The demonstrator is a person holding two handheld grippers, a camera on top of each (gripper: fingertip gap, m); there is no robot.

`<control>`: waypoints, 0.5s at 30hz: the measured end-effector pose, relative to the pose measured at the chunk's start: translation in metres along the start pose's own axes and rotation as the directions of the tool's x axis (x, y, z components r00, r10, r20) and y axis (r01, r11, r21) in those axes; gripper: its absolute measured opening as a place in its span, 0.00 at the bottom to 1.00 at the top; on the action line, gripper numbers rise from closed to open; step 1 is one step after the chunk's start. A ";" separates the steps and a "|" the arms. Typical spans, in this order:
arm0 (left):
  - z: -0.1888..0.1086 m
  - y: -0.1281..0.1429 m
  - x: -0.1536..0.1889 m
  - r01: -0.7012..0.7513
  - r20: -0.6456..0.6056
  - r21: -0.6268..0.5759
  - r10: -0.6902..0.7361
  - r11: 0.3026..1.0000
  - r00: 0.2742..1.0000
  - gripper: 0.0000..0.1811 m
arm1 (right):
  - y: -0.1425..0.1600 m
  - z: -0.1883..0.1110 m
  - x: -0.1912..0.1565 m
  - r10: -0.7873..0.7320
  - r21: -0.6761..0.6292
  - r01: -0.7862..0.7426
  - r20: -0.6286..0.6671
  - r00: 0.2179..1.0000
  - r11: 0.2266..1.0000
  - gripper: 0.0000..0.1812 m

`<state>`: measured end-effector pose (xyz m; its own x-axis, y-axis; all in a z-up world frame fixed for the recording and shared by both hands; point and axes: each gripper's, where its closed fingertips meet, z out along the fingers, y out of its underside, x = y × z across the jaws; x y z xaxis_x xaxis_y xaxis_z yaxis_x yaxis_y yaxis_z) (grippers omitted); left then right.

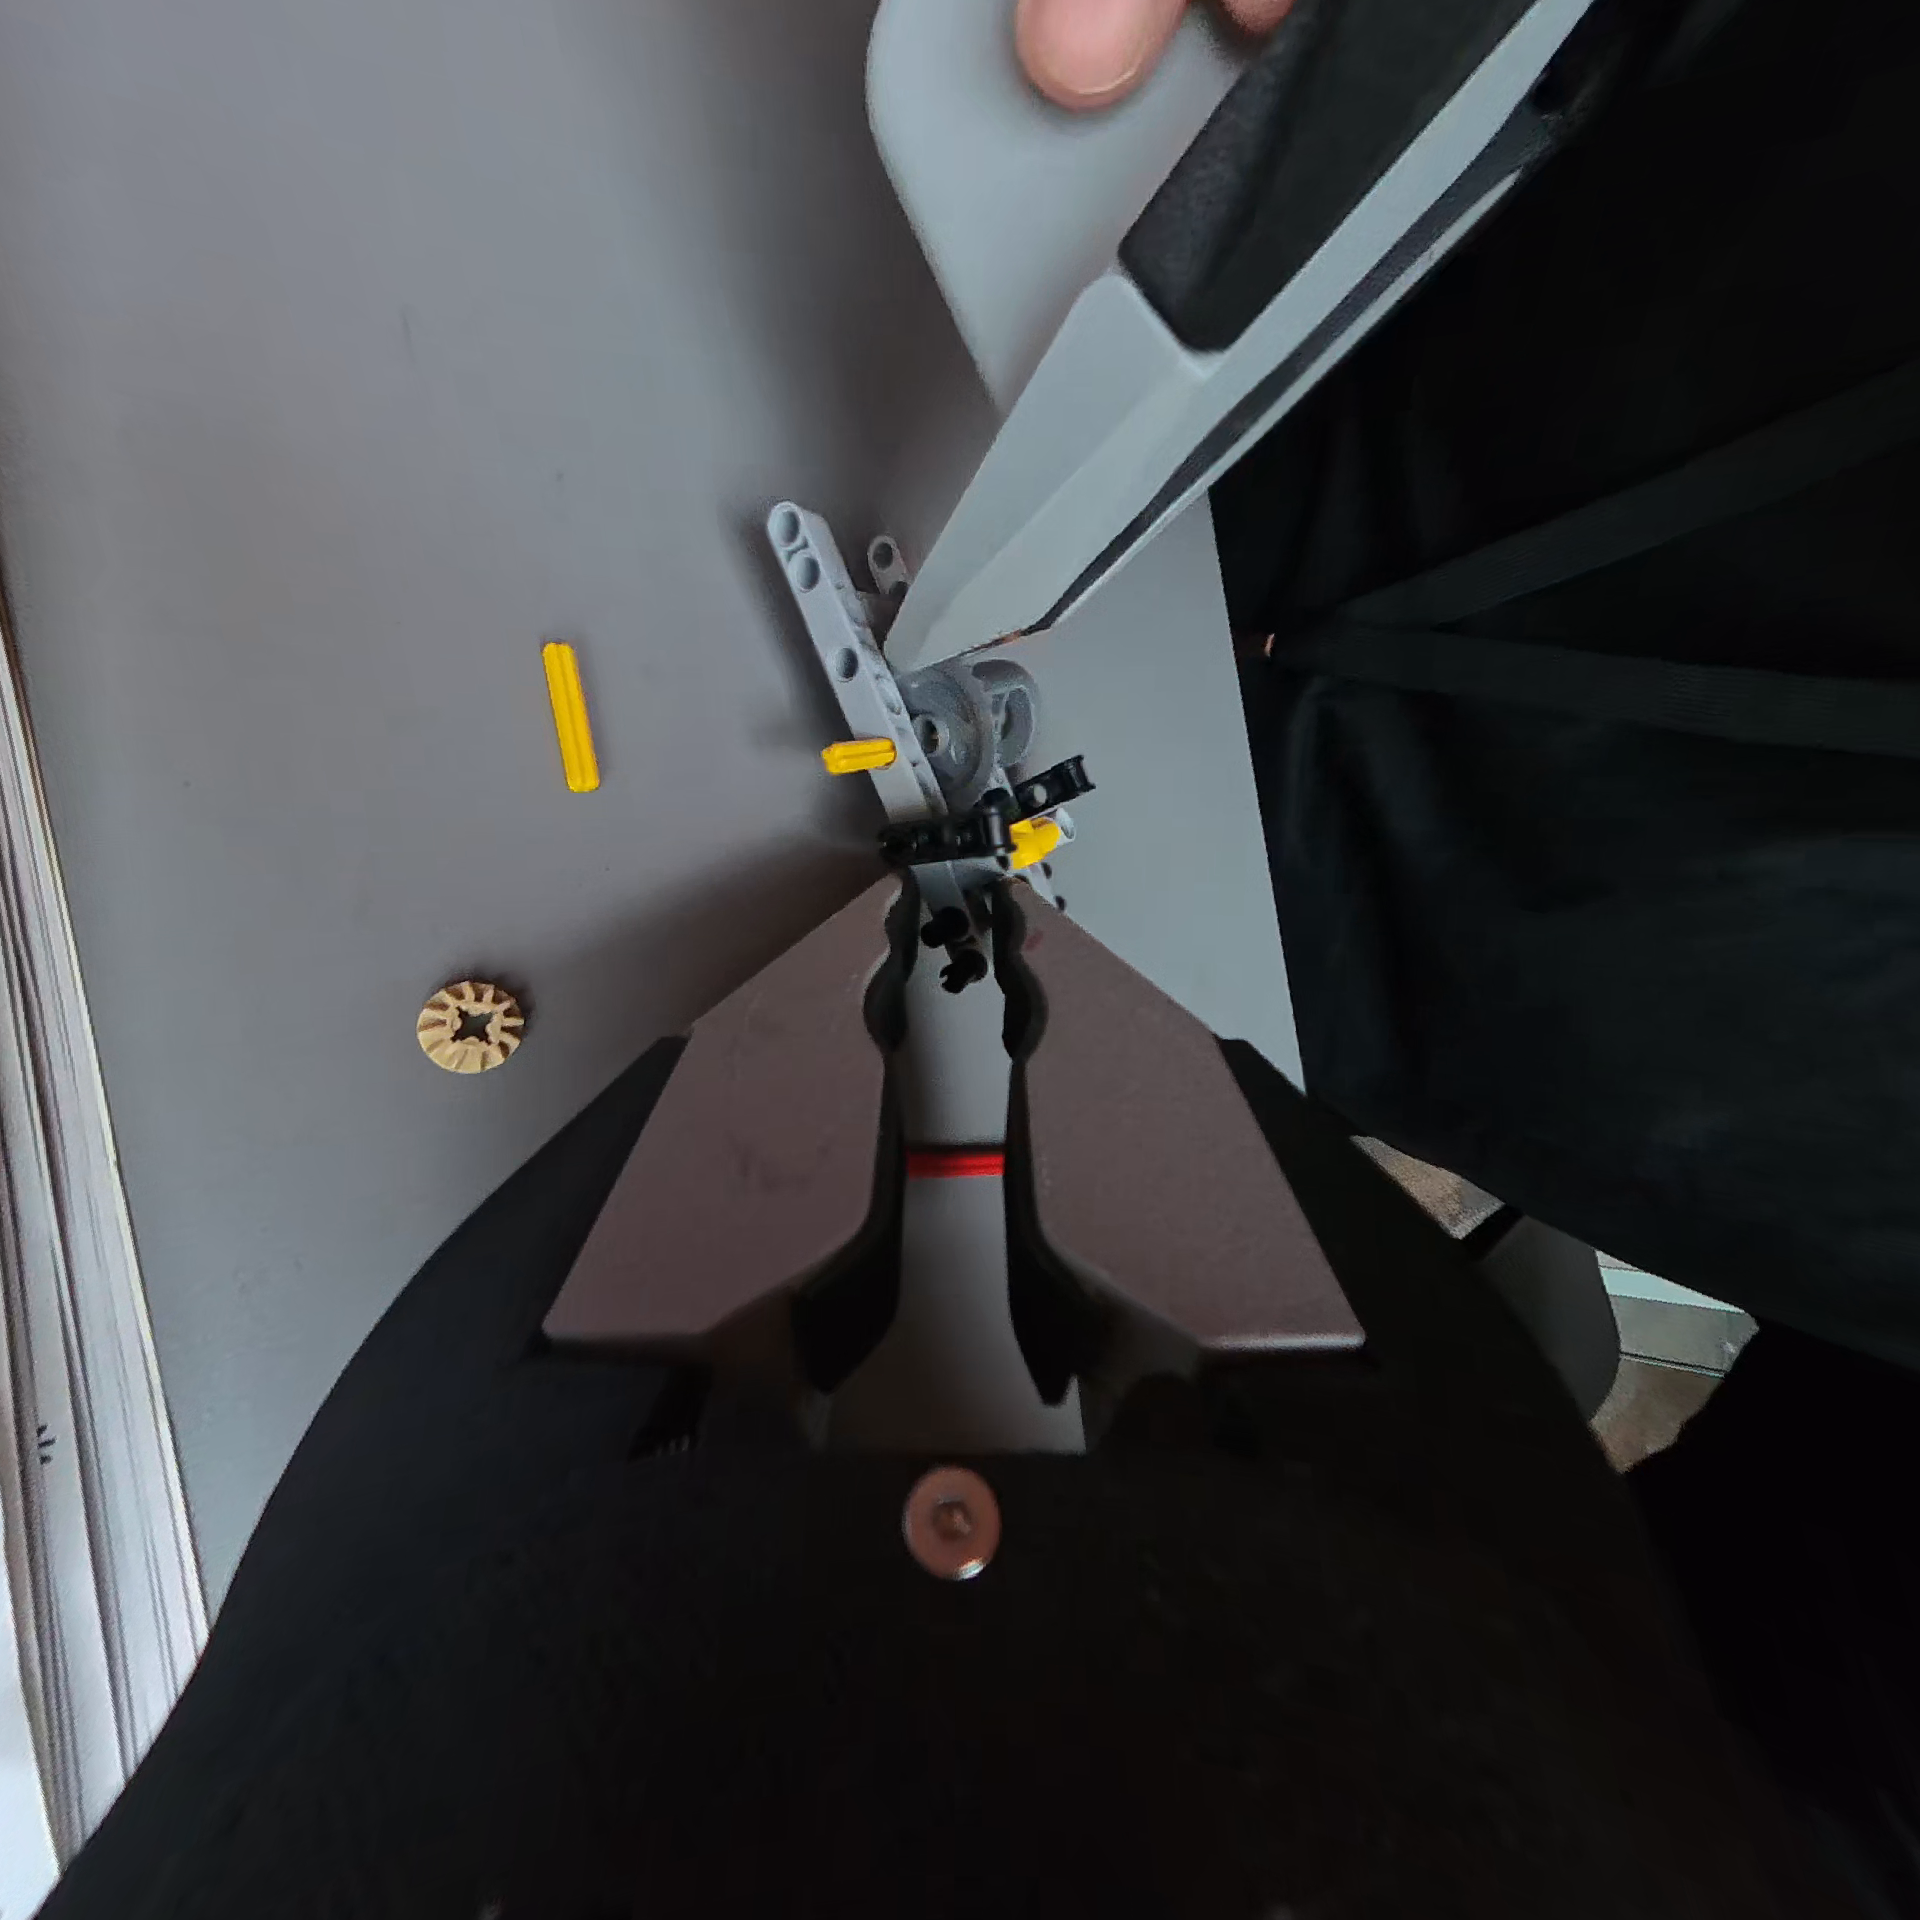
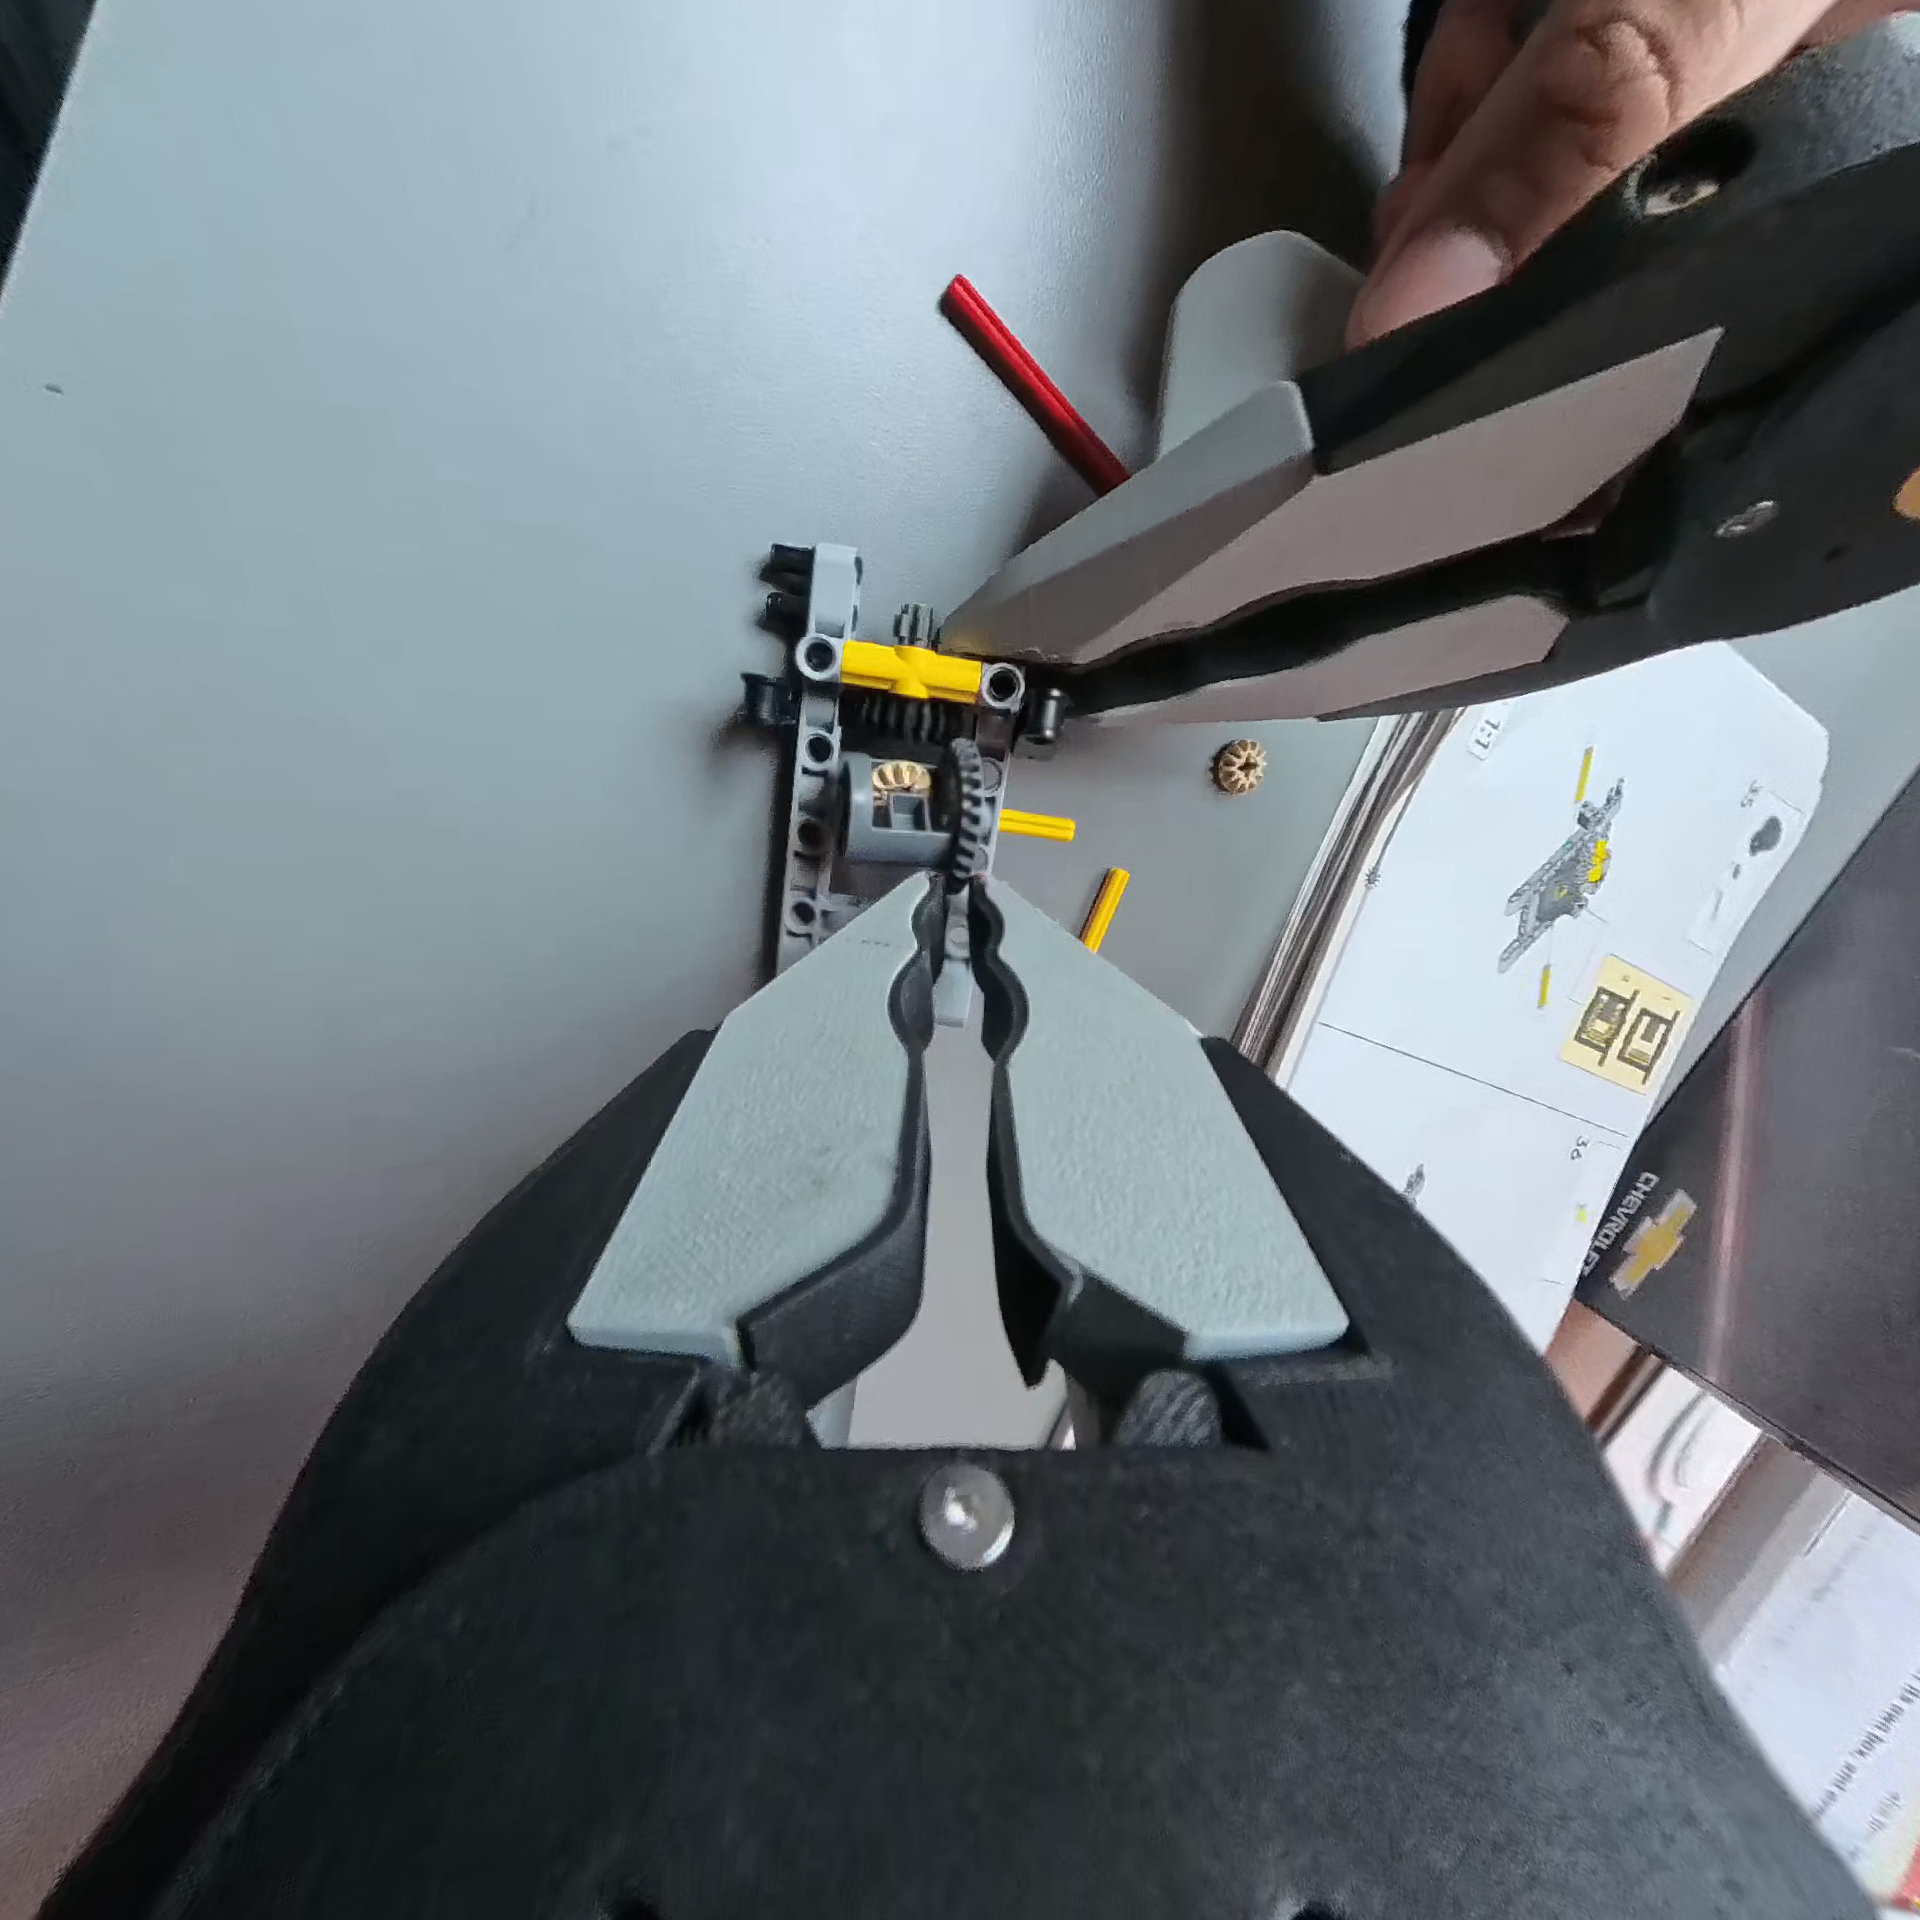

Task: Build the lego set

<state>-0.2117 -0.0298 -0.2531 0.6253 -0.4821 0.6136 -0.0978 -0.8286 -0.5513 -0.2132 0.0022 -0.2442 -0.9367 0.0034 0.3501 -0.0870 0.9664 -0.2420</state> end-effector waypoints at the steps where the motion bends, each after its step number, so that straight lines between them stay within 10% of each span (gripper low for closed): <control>1: 0.000 0.000 0.000 -0.001 0.003 -0.001 0.001 1.000 1.000 0.06 | -0.002 -0.001 0.000 0.008 0.013 -0.008 0.005 1.000 1.000 0.01; 15: 0.001 0.000 -0.001 0.019 -0.004 0.004 -0.019 1.000 1.000 0.05 | 0.002 -0.003 -0.004 -0.017 -0.027 0.017 0.002 1.000 0.999 0.00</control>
<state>-0.2111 -0.0288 -0.2541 0.6239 -0.4671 0.6266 -0.0823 -0.8365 -0.5417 -0.2082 0.0045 -0.2435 -0.9357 -0.0134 0.3526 -0.0935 0.9729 -0.2112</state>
